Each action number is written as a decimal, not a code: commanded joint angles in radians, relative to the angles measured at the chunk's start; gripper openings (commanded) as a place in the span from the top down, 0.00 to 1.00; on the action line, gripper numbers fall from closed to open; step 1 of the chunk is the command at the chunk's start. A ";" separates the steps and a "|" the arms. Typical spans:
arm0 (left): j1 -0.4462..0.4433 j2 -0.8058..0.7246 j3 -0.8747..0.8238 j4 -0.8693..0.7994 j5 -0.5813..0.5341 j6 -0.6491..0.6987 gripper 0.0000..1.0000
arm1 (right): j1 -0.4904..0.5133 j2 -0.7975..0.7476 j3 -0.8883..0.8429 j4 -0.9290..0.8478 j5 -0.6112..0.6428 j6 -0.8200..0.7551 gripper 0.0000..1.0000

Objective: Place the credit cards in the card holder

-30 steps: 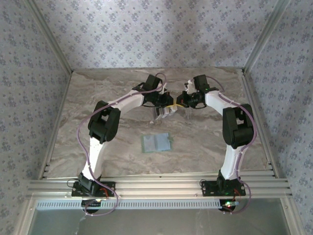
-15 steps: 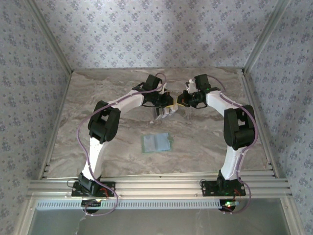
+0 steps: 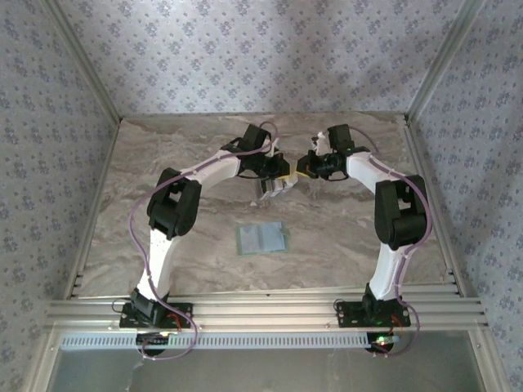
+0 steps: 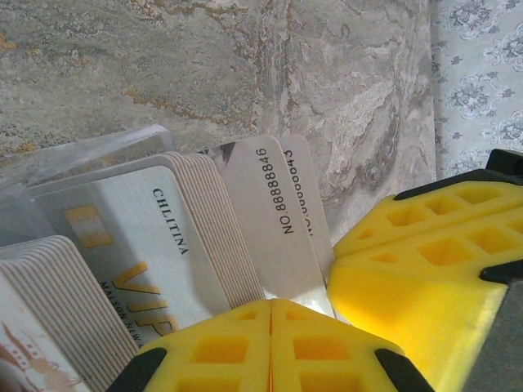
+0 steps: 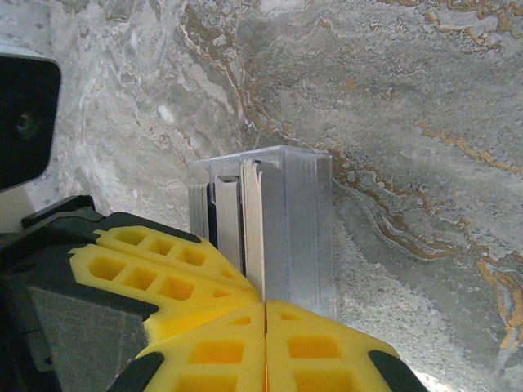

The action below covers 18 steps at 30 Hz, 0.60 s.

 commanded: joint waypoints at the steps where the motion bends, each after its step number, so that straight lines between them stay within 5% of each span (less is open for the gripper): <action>1: 0.009 0.037 -0.009 -0.045 -0.023 0.023 0.93 | -0.010 -0.028 -0.012 0.051 -0.067 0.032 0.91; 18: 0.015 0.001 -0.021 -0.024 0.004 0.012 0.93 | -0.008 0.011 -0.026 0.095 -0.118 0.072 1.00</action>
